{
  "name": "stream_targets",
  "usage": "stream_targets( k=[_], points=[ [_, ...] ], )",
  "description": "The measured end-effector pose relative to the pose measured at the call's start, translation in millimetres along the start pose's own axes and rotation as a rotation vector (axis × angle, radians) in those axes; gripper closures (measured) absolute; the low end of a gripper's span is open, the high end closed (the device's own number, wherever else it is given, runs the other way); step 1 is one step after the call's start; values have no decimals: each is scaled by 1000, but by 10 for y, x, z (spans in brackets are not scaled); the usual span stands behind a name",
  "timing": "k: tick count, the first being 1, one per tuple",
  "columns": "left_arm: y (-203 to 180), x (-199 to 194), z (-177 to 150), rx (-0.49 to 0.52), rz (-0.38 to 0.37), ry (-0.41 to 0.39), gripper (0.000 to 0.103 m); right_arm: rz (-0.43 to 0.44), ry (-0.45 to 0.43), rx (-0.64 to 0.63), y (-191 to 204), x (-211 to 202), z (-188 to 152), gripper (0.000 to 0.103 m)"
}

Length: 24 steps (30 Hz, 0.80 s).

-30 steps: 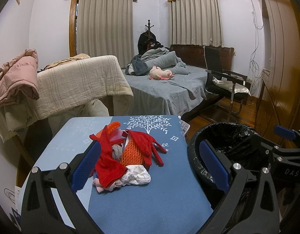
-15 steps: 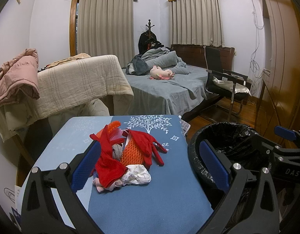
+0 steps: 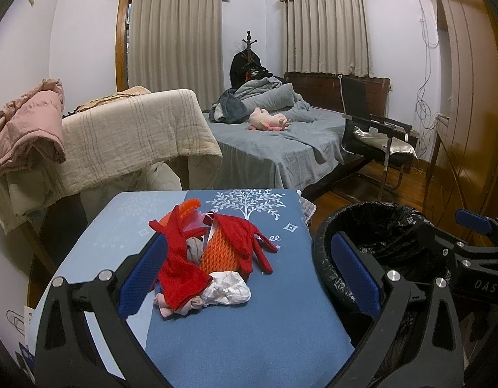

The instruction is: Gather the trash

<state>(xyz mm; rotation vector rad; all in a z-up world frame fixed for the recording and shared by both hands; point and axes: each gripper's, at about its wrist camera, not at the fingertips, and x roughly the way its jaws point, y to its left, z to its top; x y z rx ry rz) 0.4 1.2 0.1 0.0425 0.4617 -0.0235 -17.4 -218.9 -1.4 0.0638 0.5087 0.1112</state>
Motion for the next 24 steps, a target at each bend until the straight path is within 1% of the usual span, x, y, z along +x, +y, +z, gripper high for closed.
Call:
stream_targets(
  k=[17, 20, 24],
  points=[
    [-1, 2, -1, -3, 3, 1, 5, 3, 2, -3, -12, 7, -1, 6],
    [1, -8, -2, -10, 7, 0, 5, 8, 3, -8, 15, -1, 1, 6],
    [92, 43, -27, -13, 21, 0, 5, 15, 1, -19, 121, 90, 1, 6]
  ],
)
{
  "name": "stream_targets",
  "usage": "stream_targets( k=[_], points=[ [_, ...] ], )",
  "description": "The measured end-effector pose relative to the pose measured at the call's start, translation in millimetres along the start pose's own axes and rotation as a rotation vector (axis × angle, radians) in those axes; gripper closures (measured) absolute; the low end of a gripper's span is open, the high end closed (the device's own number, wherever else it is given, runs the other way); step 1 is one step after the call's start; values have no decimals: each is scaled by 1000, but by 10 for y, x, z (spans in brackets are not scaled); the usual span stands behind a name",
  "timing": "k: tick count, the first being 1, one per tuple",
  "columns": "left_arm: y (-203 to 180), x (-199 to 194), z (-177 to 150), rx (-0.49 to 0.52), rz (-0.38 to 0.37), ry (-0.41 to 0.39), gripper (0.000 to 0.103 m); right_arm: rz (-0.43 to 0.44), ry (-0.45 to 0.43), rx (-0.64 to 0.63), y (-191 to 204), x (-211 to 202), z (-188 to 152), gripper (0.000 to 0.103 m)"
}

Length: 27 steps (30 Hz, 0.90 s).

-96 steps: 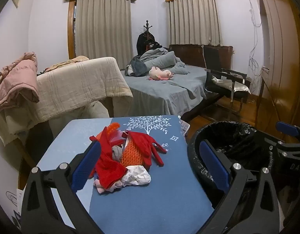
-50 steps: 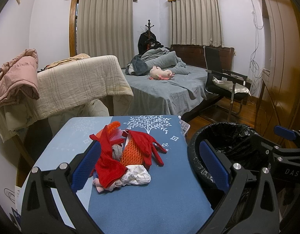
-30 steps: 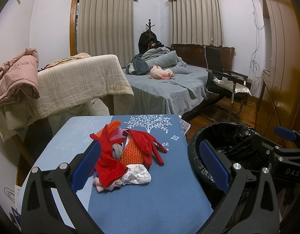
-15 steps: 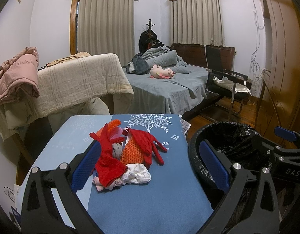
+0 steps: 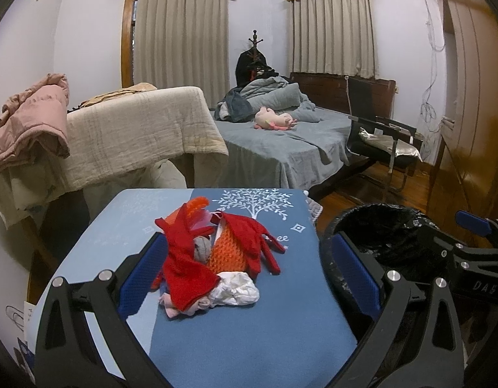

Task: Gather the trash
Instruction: 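Reach both tools into the pile and close the left tool on the red glove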

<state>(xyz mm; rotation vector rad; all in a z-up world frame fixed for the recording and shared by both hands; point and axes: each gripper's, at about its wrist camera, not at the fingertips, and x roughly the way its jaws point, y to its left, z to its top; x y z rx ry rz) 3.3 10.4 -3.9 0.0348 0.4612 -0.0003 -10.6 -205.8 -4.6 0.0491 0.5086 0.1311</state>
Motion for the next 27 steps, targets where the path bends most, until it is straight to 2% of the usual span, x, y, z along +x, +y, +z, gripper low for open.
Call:
stream_targets(
  k=[11, 17, 23, 27],
  points=[
    [675, 264, -151, -53, 119, -5, 5, 53, 19, -50, 386, 508, -67, 6],
    [1003, 509, -263, -76, 178, 36, 5, 92, 41, -71, 616, 872, -95, 6],
    [1249, 774, -373, -109, 182, 66, 5, 128, 66, -87, 808, 1217, -92, 13],
    [1310, 942, -440, -119, 157, 92, 5, 138, 97, -98, 922, 1398, -167, 19]
  ],
)
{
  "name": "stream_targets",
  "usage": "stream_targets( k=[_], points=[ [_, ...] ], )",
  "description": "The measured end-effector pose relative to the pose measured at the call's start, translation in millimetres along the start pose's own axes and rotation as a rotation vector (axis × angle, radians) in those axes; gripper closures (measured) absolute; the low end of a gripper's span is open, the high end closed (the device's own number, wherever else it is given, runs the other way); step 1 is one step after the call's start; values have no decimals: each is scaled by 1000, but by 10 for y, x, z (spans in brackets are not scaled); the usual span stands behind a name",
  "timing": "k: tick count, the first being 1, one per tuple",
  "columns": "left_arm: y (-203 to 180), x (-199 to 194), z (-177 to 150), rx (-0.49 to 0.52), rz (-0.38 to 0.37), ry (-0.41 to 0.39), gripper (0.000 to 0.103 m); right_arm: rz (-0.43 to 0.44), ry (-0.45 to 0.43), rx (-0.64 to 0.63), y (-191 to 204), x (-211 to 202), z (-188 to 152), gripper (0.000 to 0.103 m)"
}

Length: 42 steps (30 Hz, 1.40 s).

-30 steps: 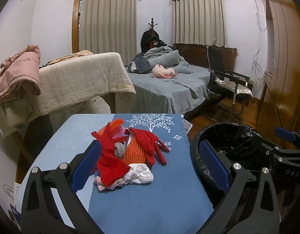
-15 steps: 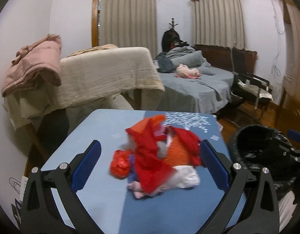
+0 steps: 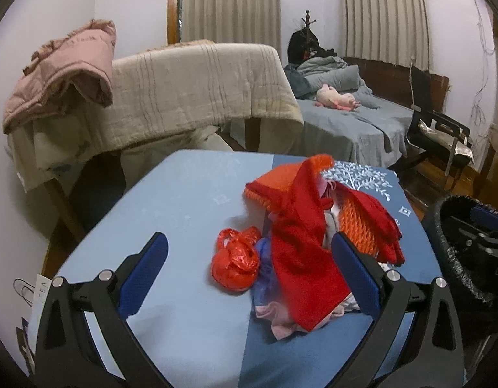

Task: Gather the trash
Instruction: 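Reach both tools into the pile and close the left tool on the red glove, then lift the red glove with the left tool while the right tool grasps the grey sock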

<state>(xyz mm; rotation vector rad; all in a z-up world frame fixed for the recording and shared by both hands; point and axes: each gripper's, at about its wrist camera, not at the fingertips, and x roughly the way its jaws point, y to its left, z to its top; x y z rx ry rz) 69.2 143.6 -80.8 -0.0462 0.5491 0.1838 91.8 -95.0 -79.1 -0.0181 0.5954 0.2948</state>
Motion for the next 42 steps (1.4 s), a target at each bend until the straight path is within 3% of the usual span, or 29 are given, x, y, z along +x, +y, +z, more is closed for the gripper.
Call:
stream_targets(
  k=[7, 16, 19, 21, 24, 27, 31, 39, 42],
  points=[
    [-124, 238, -76, 25, -57, 40, 7, -27, 23, -41, 64, 183, -70, 21],
    [-319, 488, -65, 43, -109, 74, 28, -40, 32, -51, 25, 289, -77, 21],
    [-356, 568, -70, 45, -121, 94, 46, -40, 37, -50, 8, 311, -83, 21],
    [-375, 629, -93, 44, -137, 113, 67, -40, 37, -48, 1, 318, -82, 21],
    [-399, 686, -127, 47, -135, 125, 84, -38, 39, -49, -4, 326, -90, 21],
    [-375, 644, -136, 43, -134, 109, 94, -33, 42, -52, -4, 349, -92, 21],
    [-271, 533, -91, 13, -134, 92, 99, -21, 36, -52, 31, 345, -78, 21],
    [-93, 281, -6, -18, -134, 56, 99, 10, 23, -40, 103, 402, 16, 21],
    [-89, 320, 39, -21, -135, 52, 99, 28, 32, -46, 139, 500, 76, 28]
  ],
)
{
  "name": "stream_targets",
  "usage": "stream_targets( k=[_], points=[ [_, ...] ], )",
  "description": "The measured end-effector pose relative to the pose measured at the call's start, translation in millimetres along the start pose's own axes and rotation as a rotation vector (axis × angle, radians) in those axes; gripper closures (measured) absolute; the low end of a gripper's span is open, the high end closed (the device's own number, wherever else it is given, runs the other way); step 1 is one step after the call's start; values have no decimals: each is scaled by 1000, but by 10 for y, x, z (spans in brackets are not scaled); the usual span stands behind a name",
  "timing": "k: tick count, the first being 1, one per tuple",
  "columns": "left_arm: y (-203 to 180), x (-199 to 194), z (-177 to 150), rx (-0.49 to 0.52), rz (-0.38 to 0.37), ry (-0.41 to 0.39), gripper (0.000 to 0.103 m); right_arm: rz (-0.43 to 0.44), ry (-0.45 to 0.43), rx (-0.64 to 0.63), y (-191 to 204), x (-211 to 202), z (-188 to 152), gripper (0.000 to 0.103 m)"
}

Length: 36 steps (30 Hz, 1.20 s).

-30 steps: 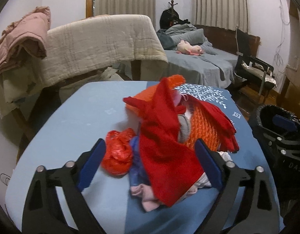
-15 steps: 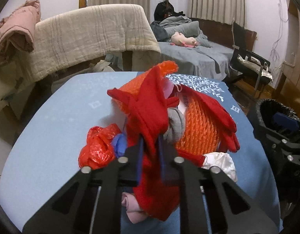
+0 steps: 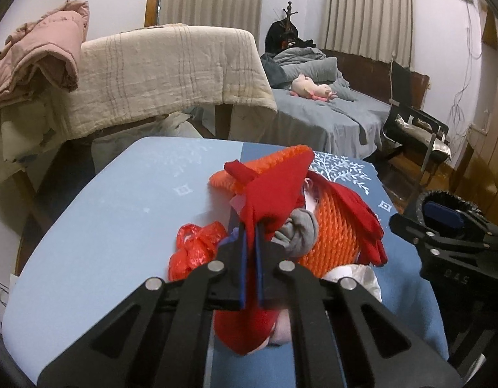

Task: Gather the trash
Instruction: 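Lift the red glove with the left tool while the right tool grasps the grey sock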

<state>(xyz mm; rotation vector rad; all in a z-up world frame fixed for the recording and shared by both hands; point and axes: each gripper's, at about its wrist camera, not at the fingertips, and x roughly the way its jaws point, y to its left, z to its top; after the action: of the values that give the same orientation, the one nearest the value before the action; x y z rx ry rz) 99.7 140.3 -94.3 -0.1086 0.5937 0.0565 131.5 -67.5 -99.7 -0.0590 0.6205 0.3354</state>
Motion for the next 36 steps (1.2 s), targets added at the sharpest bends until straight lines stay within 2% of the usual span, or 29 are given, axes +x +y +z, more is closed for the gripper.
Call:
stream_targets(
  k=[8, 14, 19, 24, 25, 26, 29, 36],
  points=[
    [136, 67, 118, -28, 17, -13, 99, 117, 24, -25, 269, 182, 129, 42],
    [356, 29, 97, -50, 68, -10, 99, 198, 40, -58, 602, 305, 166, 48],
    [534, -28, 103, -70, 107, -21, 99, 209, 68, -93, 772, 396, 132, 49],
    [594, -66, 88, -84, 113, -23, 99, 224, 130, -99, 850, 574, 85, 64],
    [600, -70, 92, -85, 112, -23, 99, 231, 133, -101, 858, 582, 76, 74],
    [603, -72, 97, -85, 112, -25, 99, 243, 142, -105, 870, 586, 77, 77],
    [601, -89, 125, -80, 112, -32, 99, 251, 139, -112, 866, 555, 94, 80],
    [516, -238, 213, -73, 104, -70, 99, 290, 56, -111, 830, 235, 263, 80]
  ],
)
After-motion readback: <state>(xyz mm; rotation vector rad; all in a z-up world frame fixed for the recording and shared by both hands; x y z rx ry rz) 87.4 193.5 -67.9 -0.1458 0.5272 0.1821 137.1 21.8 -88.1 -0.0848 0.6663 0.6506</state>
